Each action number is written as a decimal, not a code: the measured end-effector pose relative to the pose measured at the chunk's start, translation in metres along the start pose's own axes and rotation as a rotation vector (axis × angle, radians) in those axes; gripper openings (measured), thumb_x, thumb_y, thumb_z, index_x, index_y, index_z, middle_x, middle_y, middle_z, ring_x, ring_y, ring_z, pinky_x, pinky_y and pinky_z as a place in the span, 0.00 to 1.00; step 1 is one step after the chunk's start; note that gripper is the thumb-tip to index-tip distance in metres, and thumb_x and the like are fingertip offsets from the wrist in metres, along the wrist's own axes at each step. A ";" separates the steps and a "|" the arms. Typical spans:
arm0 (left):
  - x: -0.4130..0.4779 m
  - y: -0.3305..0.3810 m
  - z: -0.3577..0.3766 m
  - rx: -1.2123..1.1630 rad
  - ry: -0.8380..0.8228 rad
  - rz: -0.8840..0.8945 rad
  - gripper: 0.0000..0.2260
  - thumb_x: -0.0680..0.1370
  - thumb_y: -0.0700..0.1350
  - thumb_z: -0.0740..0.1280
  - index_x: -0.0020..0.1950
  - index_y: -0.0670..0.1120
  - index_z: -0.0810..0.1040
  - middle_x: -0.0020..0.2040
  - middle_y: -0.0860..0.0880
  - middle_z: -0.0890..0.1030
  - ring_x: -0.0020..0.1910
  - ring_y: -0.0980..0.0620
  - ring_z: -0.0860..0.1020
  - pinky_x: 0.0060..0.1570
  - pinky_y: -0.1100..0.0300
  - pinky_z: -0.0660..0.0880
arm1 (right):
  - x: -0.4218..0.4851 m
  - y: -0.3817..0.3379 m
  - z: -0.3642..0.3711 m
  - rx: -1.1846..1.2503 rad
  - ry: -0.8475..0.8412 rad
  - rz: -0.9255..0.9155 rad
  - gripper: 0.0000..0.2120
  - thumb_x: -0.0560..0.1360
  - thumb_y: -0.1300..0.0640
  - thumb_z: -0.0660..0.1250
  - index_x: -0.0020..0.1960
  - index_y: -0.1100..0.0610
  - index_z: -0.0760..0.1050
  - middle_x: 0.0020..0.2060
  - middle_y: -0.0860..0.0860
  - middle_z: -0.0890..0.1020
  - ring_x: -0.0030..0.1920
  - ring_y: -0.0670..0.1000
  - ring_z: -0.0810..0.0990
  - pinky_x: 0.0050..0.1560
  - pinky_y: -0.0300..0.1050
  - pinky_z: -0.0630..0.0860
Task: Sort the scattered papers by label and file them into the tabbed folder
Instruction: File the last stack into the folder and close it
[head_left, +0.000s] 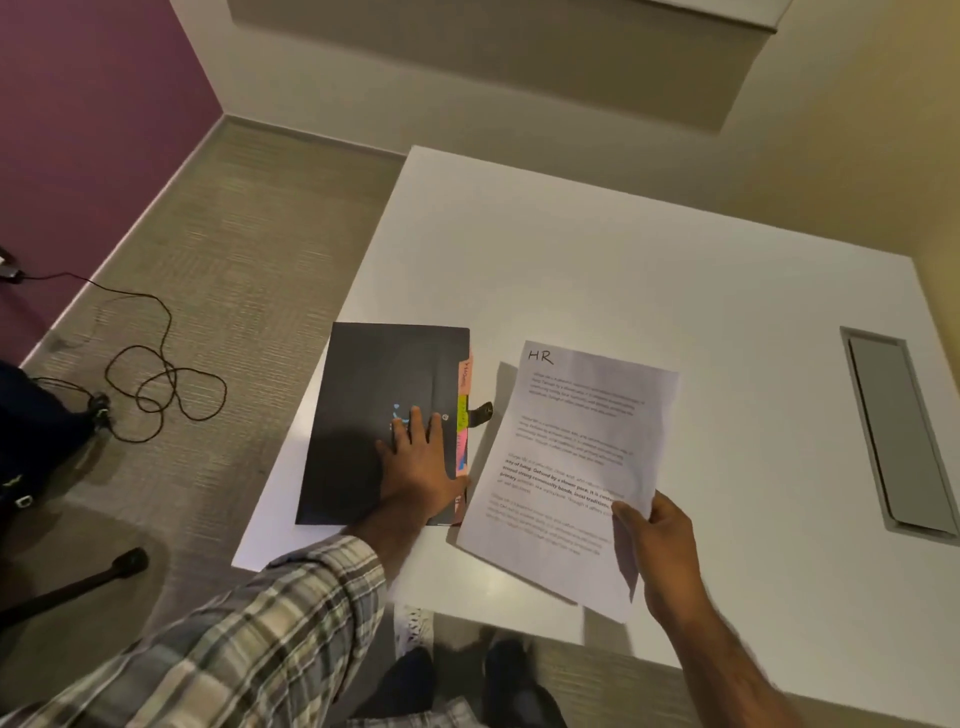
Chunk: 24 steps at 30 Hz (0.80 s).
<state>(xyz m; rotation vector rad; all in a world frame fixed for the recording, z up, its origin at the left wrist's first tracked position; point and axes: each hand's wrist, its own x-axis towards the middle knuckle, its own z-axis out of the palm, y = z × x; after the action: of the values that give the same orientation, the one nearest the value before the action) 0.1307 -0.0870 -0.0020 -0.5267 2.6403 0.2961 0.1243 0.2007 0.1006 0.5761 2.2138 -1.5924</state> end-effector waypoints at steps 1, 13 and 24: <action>0.001 0.002 -0.001 0.014 0.002 0.000 0.47 0.75 0.70 0.63 0.83 0.48 0.46 0.84 0.42 0.45 0.81 0.34 0.48 0.76 0.34 0.58 | -0.002 -0.001 0.001 0.008 0.001 0.002 0.07 0.79 0.64 0.67 0.56 0.57 0.79 0.47 0.51 0.86 0.44 0.50 0.86 0.39 0.38 0.79; 0.007 0.024 -0.002 0.116 0.000 -0.013 0.38 0.80 0.56 0.64 0.83 0.44 0.49 0.82 0.39 0.55 0.78 0.31 0.59 0.69 0.41 0.71 | -0.006 -0.001 -0.004 0.056 0.039 0.050 0.11 0.79 0.65 0.67 0.60 0.57 0.78 0.49 0.50 0.86 0.49 0.51 0.85 0.41 0.38 0.78; 0.019 0.045 -0.005 0.276 0.067 0.032 0.32 0.81 0.37 0.61 0.82 0.45 0.50 0.73 0.30 0.68 0.58 0.28 0.80 0.44 0.48 0.83 | 0.003 0.007 -0.017 0.042 0.047 0.078 0.11 0.79 0.64 0.67 0.61 0.57 0.78 0.52 0.52 0.86 0.49 0.53 0.86 0.46 0.44 0.81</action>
<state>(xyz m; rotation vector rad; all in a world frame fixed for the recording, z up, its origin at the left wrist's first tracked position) 0.0945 -0.0540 -0.0010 -0.4097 2.6960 -0.0793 0.1248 0.2193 0.0986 0.7099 2.1678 -1.6046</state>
